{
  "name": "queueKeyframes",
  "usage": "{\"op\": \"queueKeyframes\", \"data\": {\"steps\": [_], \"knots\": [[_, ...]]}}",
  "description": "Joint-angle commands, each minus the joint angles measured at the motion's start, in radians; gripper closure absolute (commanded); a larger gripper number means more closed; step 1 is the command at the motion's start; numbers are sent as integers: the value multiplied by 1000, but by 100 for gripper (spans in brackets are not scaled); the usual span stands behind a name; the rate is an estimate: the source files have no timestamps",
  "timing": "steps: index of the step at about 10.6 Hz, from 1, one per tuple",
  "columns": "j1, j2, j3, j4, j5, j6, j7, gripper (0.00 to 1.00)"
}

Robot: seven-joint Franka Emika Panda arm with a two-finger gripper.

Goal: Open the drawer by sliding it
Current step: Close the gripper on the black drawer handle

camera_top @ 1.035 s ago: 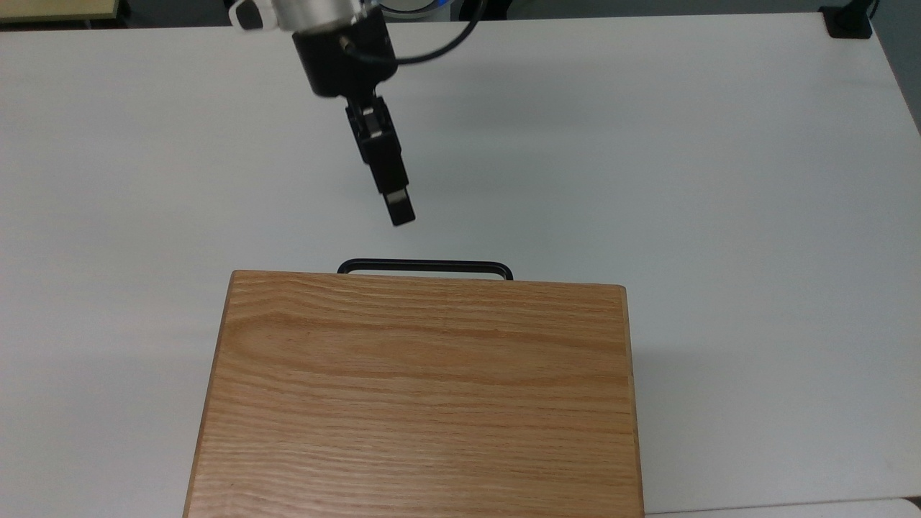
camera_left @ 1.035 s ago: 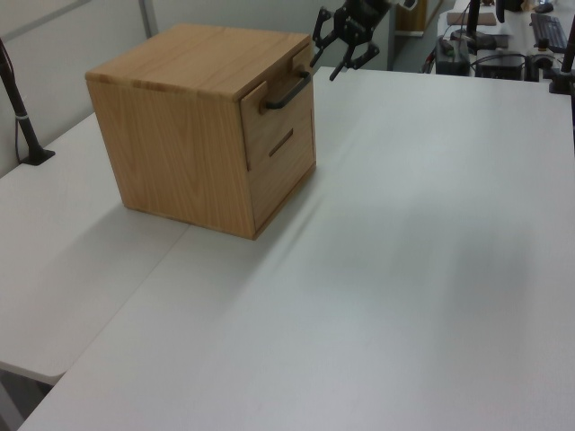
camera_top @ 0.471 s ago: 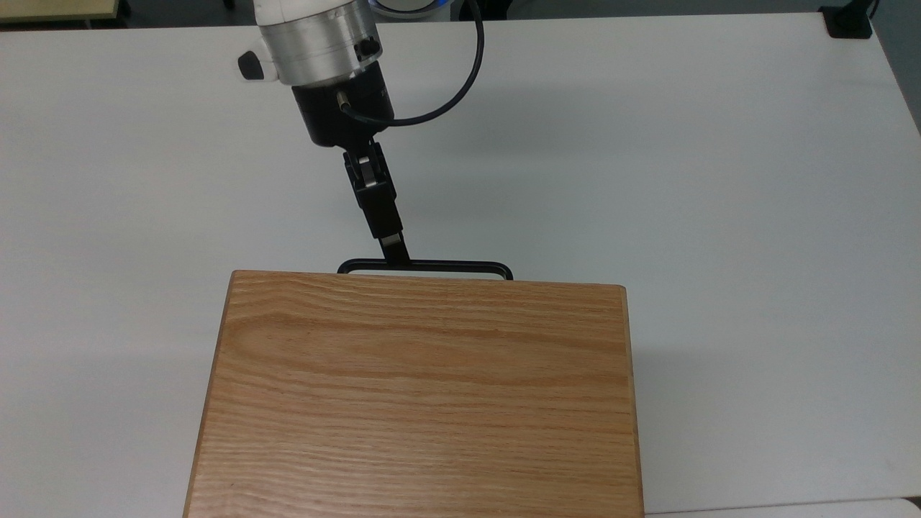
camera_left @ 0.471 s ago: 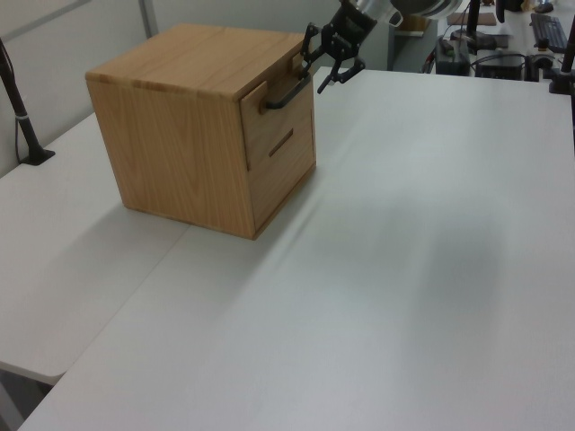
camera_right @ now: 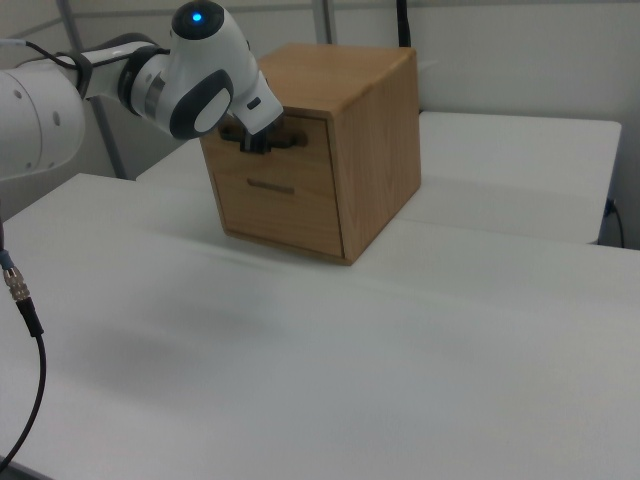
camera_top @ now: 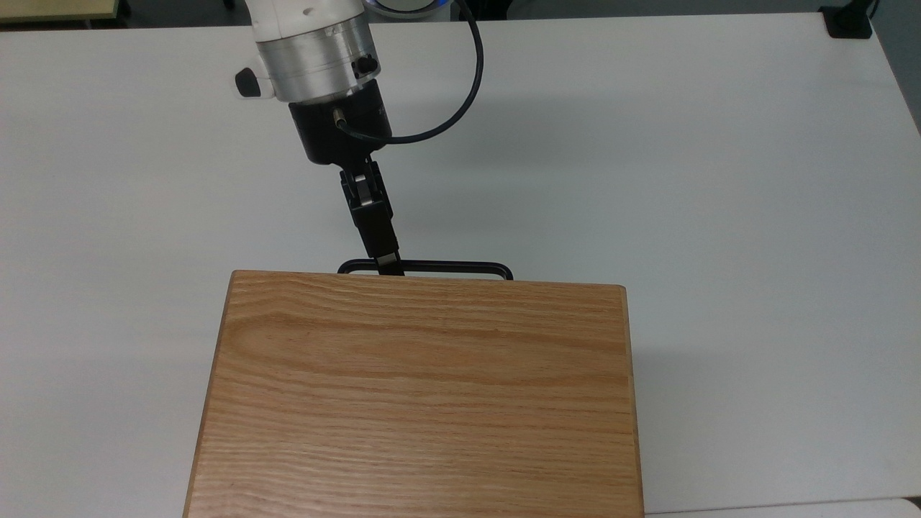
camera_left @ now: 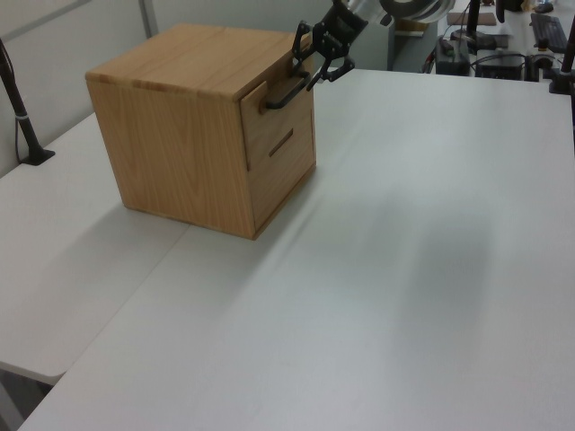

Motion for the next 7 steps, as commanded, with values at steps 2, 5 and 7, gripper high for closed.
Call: {"op": "queueKeyframes", "data": {"steps": [2, 5, 7], "knots": [[13, 8, 0, 4, -8, 19, 5, 68], [13, 0, 3, -5, -13, 16, 4, 70], [13, -10, 5, -16, -25, 7, 0, 87]]}}
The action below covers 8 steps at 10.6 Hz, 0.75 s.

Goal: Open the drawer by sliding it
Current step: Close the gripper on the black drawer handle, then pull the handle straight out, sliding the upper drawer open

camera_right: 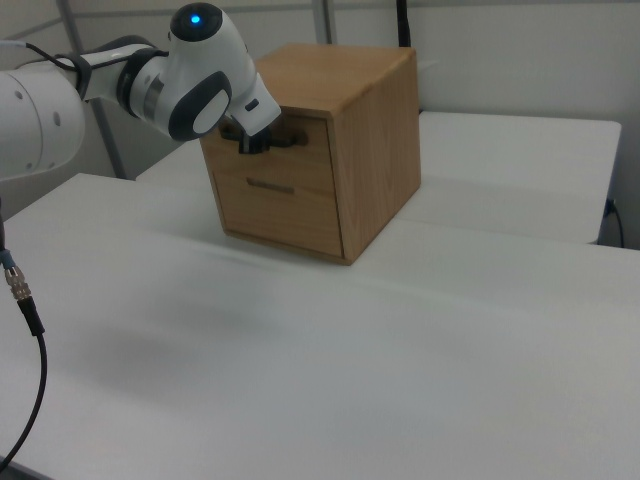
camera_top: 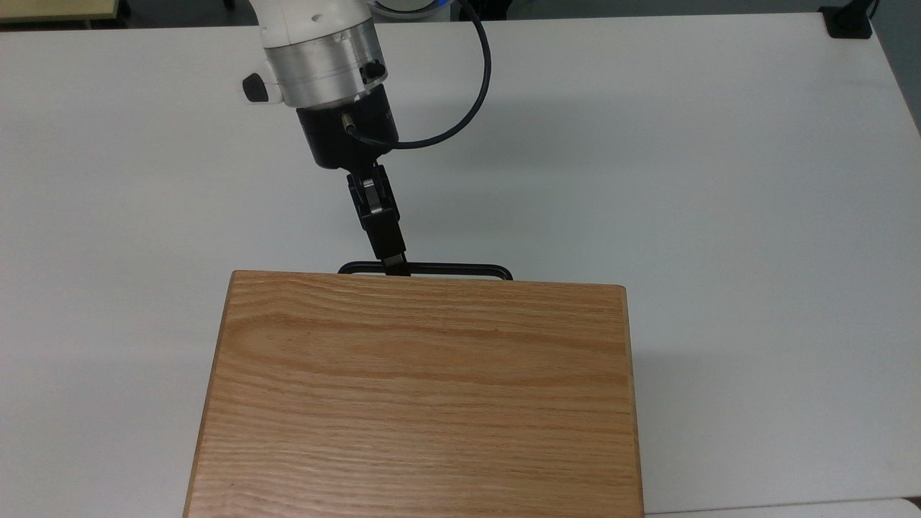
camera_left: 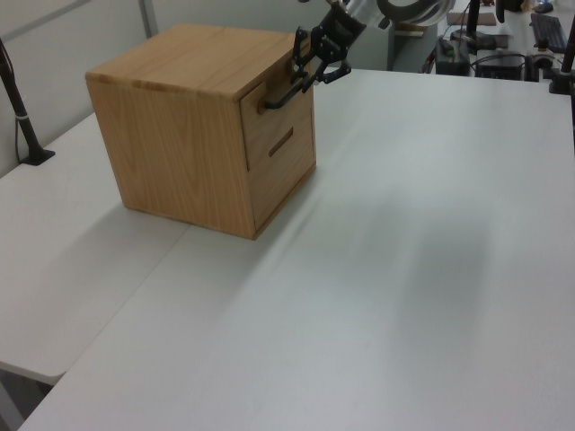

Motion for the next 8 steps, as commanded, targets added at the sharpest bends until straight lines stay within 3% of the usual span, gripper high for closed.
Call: {"op": "queueKeyframes", "data": {"steps": [1, 4, 8], "knots": [[11, -17, 3, -26, -27, 7, 3, 94], [8, -61, 3, -71, -51, -39, -8, 99], [0, -173, 3, -97, -76, -313, -69, 98]]}}
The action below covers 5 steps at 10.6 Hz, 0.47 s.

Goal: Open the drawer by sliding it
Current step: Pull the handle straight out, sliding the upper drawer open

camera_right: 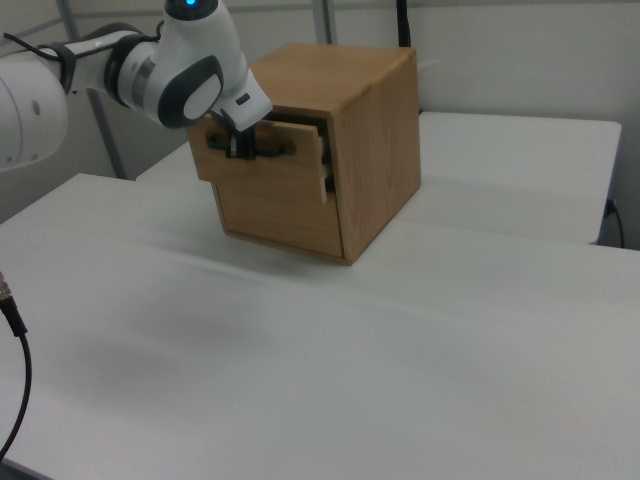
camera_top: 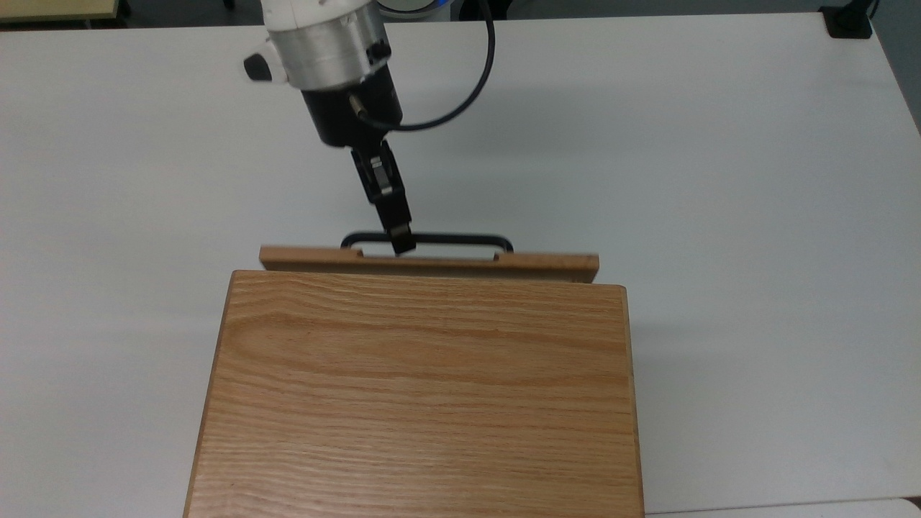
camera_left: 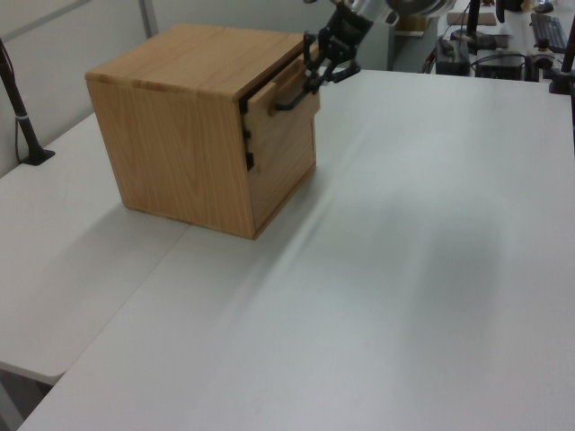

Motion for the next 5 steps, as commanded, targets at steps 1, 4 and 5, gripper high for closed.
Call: {"op": "queueKeyframes", "data": {"steps": [1, 4, 5], "knots": [[9, -129, 3, -73, -63, -213, -70, 98], [9, -156, 3, -75, -118, -361, -67, 98], [7, -162, 5, -73, -120, -405, -70, 98]]}}
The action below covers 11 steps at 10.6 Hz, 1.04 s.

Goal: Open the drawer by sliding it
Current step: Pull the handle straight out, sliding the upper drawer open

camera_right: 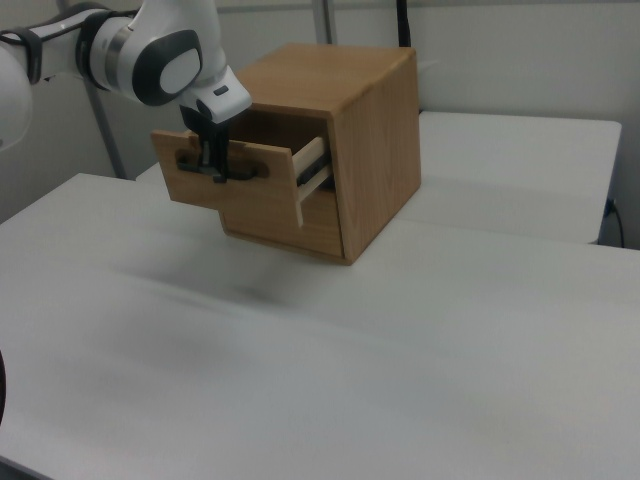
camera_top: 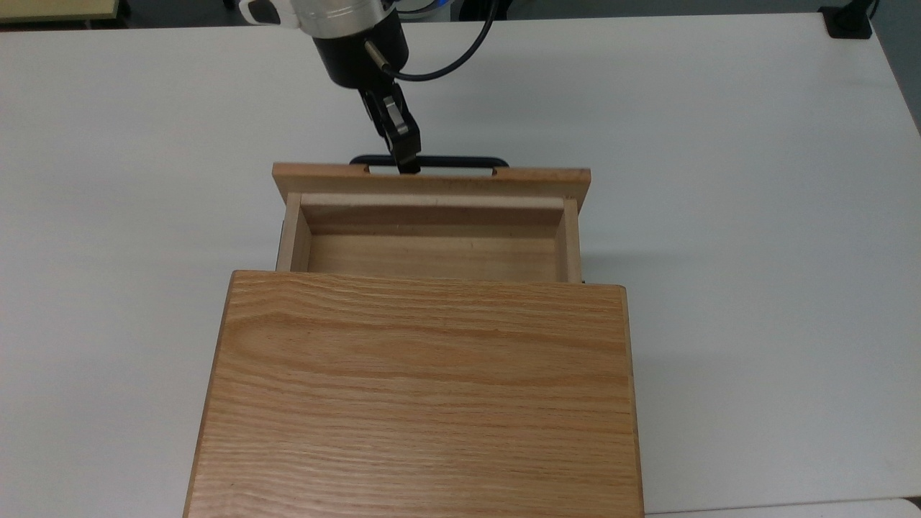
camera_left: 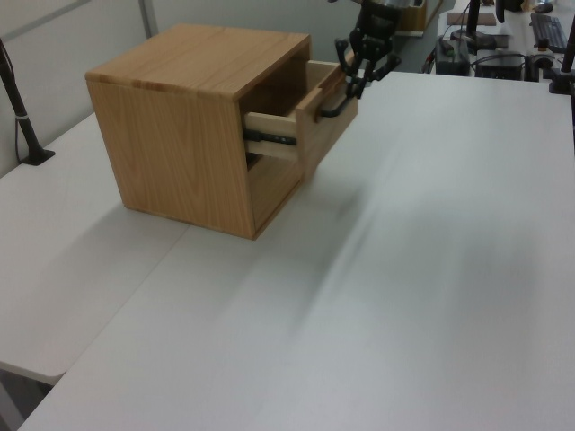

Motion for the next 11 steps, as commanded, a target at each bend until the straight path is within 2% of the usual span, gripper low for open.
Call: {"op": "queueKeyframes", "data": {"steps": [1, 11], "knots": [[11, -67, 7, -40, -30, -116, -69, 98], [12, -113, 38, -85, -85, -309, -63, 96]]}}
